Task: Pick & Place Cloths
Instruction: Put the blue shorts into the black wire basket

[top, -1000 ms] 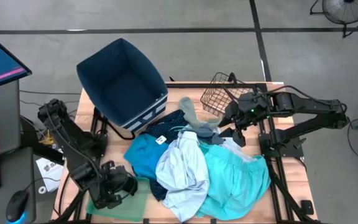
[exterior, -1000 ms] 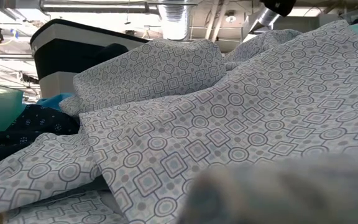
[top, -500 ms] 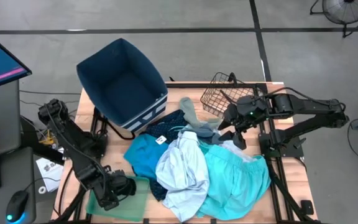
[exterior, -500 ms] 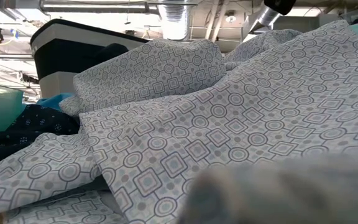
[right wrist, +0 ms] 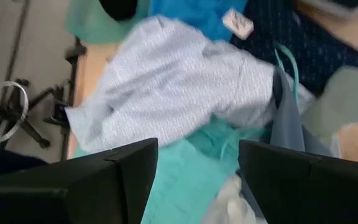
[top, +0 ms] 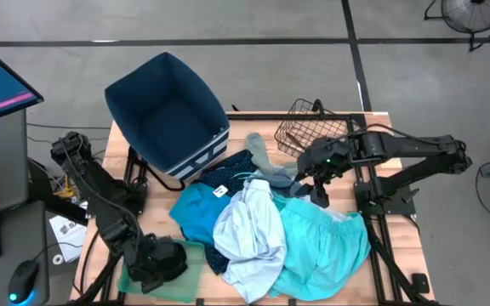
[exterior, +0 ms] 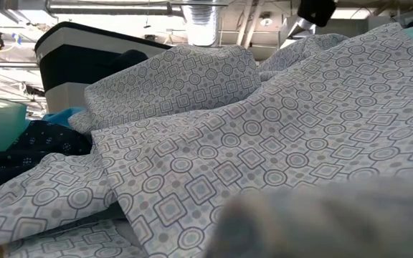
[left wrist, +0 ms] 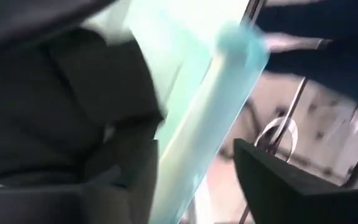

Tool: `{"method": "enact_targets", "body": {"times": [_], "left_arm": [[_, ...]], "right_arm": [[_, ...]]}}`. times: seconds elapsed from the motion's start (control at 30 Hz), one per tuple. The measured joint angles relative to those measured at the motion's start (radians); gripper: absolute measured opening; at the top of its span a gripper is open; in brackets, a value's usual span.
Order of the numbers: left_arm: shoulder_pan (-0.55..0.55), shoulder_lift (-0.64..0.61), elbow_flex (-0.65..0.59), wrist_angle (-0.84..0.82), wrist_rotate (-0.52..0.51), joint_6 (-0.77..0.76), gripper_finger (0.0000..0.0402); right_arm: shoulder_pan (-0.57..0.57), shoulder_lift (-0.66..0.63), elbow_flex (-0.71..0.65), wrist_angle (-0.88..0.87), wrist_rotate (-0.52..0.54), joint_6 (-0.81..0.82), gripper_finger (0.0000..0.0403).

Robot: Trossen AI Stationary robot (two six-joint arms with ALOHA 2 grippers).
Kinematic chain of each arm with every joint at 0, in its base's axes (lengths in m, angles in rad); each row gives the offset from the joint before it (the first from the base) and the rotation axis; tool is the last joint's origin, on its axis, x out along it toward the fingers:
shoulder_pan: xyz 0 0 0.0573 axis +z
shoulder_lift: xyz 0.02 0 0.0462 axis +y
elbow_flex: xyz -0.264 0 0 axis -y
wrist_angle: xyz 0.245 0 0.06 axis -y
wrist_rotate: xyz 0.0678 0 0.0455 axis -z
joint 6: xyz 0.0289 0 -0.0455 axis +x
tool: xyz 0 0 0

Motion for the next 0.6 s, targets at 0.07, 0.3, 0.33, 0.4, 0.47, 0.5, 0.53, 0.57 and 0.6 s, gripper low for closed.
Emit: {"method": "enact_targets", "body": {"times": [0.07, 0.3, 0.33, 0.4, 0.47, 0.5, 0.53, 0.57, 0.6], "left_arm": [[0.018, -0.015, 0.0, 0.022, -0.097, -0.027, 0.0226], [0.144, -0.082, 0.0, 0.223, -0.519, 0.133, 0.0244], [0.169, -0.088, 0.001, 0.274, -0.567, 0.194, 0.024], [0.232, -0.093, 0.001, 0.387, -0.641, 0.341, 0.0234], [0.301, -0.091, 0.001, 0.513, -0.709, 0.491, 0.0231], [0.335, -0.09, 0.001, 0.591, -0.737, 0.568, 0.023], [0.371, -0.086, 0.001, 0.683, -0.759, 0.644, 0.023], [0.409, -0.082, 0.002, 0.774, -0.774, 0.721, 0.0231], [0.442, -0.077, 0.002, 0.862, -0.781, 0.799, 0.0233]], "right_arm": [[0.0, 0.017, 0.0, -0.016, 0.0, 0.008, 0.0219], [0.006, 0.053, 0.0, -0.261, 0.013, 0.093, 0.0219], [0.013, 0.053, 0.0, -0.284, 0.03, 0.119, 0.0219], [0.038, 0.054, 0.0, -0.328, 0.082, 0.168, 0.0219], [0.074, 0.052, -0.001, -0.34, 0.133, 0.203, 0.0219], [0.097, 0.048, -0.005, -0.342, 0.155, 0.219, 0.0219], [0.121, 0.044, -0.008, -0.346, 0.173, 0.231, 0.0219], [0.144, 0.043, -0.009, -0.347, 0.19, 0.241, 0.0219], [0.166, 0.043, -0.01, -0.346, 0.206, 0.252, 0.0219]]}}
